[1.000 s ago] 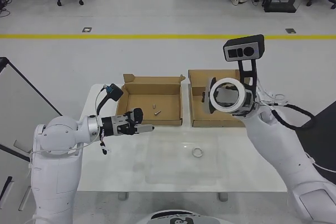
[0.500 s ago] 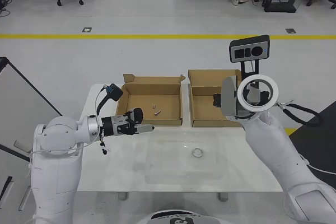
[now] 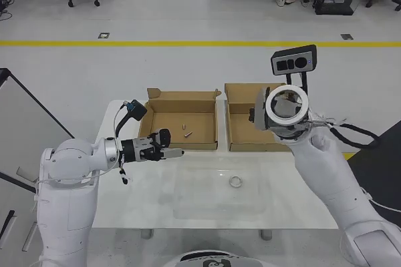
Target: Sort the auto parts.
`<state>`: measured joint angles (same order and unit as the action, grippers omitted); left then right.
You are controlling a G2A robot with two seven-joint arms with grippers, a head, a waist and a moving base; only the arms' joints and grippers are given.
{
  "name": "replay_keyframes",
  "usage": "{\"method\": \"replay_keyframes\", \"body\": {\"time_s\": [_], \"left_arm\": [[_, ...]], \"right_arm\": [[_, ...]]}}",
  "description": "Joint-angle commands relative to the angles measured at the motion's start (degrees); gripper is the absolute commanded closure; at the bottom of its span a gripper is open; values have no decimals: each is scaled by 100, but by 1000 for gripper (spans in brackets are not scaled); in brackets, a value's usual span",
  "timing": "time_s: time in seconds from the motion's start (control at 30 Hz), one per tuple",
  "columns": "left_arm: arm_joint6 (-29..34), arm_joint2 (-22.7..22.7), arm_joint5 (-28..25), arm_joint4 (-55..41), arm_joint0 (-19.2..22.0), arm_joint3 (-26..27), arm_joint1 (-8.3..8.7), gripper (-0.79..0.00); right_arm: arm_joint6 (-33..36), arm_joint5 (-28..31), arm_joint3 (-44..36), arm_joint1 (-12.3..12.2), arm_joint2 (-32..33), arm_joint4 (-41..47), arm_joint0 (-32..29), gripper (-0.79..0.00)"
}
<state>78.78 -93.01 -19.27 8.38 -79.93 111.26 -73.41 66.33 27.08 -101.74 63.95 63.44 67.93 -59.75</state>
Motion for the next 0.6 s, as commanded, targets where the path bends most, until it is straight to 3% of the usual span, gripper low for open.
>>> {"method": "replay_keyframes", "body": {"time_s": [0.0, 0.4, 0.57], "left_arm": [[0, 0, 0, 0, 0, 0, 0, -785], [0, 0, 0, 0, 0, 0, 0, -785], [0, 0, 0, 0, 0, 0, 0, -785]], "right_arm": [[-52, -190, 53, -70, 351, -450, -208, 0], [-35, -1871, 6, -618, 2835, -4179, -1487, 0], [317, -2568, -500, -864, 3406, -7110, -1477, 0]]}}
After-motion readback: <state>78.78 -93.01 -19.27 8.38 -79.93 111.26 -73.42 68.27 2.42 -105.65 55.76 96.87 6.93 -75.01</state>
